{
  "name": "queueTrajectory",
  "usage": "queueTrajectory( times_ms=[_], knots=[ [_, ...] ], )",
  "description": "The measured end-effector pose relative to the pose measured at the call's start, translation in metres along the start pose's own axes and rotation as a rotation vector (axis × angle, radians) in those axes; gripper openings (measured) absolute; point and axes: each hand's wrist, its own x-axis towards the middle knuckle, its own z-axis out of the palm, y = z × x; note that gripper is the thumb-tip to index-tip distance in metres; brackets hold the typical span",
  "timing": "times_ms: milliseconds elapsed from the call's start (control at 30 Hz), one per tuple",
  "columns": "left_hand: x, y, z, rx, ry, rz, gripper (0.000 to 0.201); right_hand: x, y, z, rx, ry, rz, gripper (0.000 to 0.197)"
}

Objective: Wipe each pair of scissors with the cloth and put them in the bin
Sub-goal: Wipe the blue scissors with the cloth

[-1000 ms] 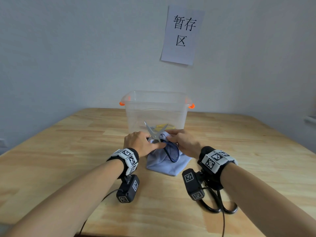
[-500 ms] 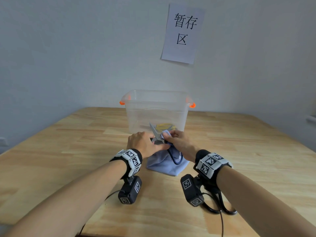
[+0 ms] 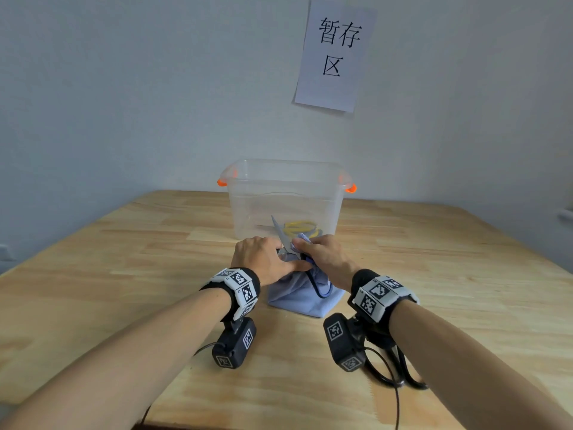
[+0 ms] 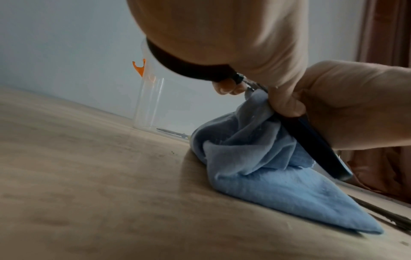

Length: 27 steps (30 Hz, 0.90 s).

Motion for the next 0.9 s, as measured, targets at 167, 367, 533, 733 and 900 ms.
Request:
queueTrajectory(
  times_ms=[167, 367, 533, 733, 900],
  knots=[
    [0.000, -0.004, 0.002, -0.035, -0.034, -0.014, 0.066, 0.000, 0.005, -0.004, -0.003, -0.047, -0.015, 0.041],
    [0.004, -0.008, 0.005, -0.037, -0.064, -0.027, 0.076, -0.002, 0.002, -0.013, 0.001, -0.148, -0.025, 0.024],
    [0.005, -0.013, 0.005, -0.007, -0.045, -0.049, 0.076, -0.002, 0.008, -0.020, 0.205, -0.041, 0.045, 0.032],
    [0.004, -0.006, 0.006, -0.014, -0.041, -0.033, 0.071, -0.005, 0.006, -0.009, 0.145, 0.011, 0.044, 0.035],
    [0.004, 0.002, 0.003, 0.040, -0.006, -0.010, 0.064, -0.003, 0.001, 0.005, -0.040, 0.146, 0.032, 0.037]
  ],
)
